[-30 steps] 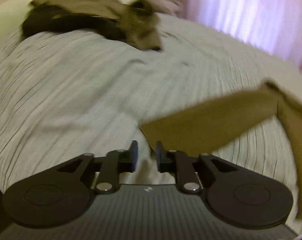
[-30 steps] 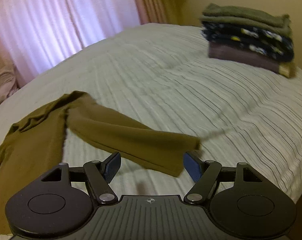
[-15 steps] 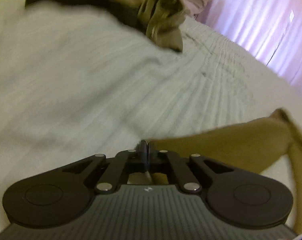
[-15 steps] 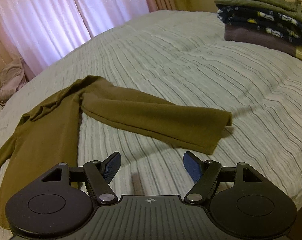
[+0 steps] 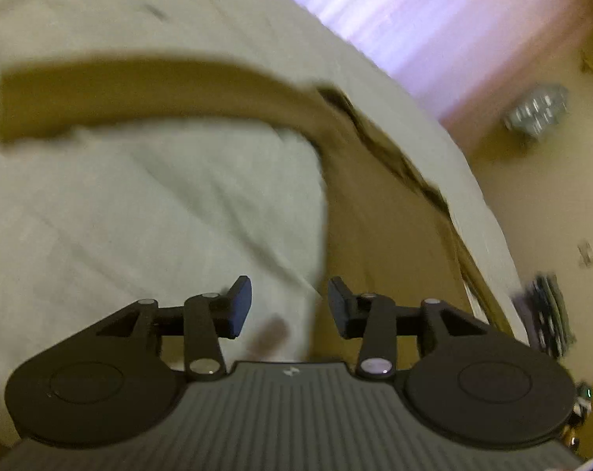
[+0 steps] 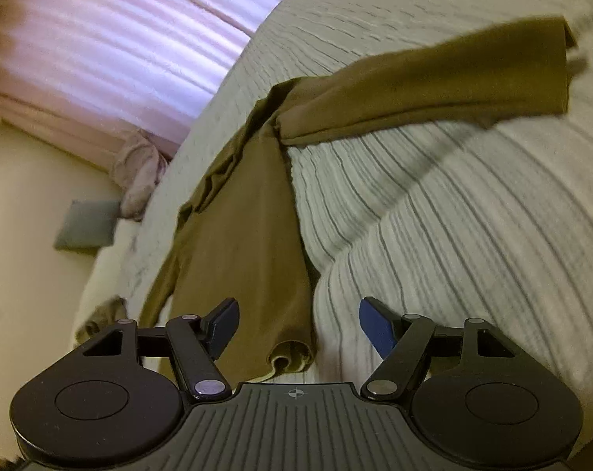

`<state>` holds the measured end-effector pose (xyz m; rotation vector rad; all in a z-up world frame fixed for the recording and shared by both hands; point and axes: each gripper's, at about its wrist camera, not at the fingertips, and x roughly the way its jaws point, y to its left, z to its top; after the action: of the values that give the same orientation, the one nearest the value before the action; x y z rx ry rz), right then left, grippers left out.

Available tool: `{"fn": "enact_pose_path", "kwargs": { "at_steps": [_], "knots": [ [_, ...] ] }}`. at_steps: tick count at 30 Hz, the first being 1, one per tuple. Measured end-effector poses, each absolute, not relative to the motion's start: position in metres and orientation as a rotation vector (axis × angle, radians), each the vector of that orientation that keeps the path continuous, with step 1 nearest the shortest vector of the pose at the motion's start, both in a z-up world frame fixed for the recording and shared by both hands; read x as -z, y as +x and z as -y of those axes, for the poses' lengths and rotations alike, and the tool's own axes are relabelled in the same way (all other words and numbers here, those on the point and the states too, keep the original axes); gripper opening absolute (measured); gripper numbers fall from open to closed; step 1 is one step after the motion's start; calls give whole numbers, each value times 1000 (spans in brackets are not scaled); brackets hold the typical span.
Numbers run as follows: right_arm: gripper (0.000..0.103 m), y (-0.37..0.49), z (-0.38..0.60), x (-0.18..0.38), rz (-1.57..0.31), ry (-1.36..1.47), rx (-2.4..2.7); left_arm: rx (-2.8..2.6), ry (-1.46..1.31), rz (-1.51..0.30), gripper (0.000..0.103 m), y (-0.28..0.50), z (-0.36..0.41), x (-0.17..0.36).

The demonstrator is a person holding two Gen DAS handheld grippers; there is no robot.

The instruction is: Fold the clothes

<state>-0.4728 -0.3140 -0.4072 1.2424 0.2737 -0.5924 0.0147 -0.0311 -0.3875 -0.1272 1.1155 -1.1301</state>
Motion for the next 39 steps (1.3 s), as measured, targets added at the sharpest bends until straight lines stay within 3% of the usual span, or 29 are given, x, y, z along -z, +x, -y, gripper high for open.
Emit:
{"fn": "enact_pose_path", "kwargs": {
  "at_steps": [1,5,8,15,16,17,18,19,20,28,31,35,39],
  "knots": [
    [72,-474,315,409,-266,1272,578,1124,-110,-1129,39,9,39,393],
    [50,-483,315,417,-250,1393,570,1123,-86,-1125,40,-2,45,394],
    [39,-493,306,423,-218,1441,590,1124,-71,-1124,40,-7,46,393],
    [31,-452,286,403,-394,1053,697,1128,-56,-1125,40,5,61,399],
    [15,-445,285,402,-413,1011,712,1133,-52,-1125,39,5,64,399],
    [7,-438,284,401,-432,968,726,1138,-47,-1124,37,5,67,400],
    [4,-431,282,400,-450,924,740,1144,-43,-1124,20,5,70,400],
    [4,-425,280,398,-470,880,752,1164,-49,-1135,6,6,72,399],
    [2,-421,277,394,-495,830,759,1187,-57,-1149,2,6,74,398],
    [0,-448,257,335,-576,505,938,1240,13,-1003,2,-6,49,364],
    [0,-451,260,343,-604,538,899,1210,107,-1027,3,-16,61,381],
    [1,-457,267,362,-492,767,831,1180,79,-1051,8,-13,63,387],
    [1,-442,263,364,-560,682,817,1169,72,-1059,13,-7,62,388]
  ]
}}
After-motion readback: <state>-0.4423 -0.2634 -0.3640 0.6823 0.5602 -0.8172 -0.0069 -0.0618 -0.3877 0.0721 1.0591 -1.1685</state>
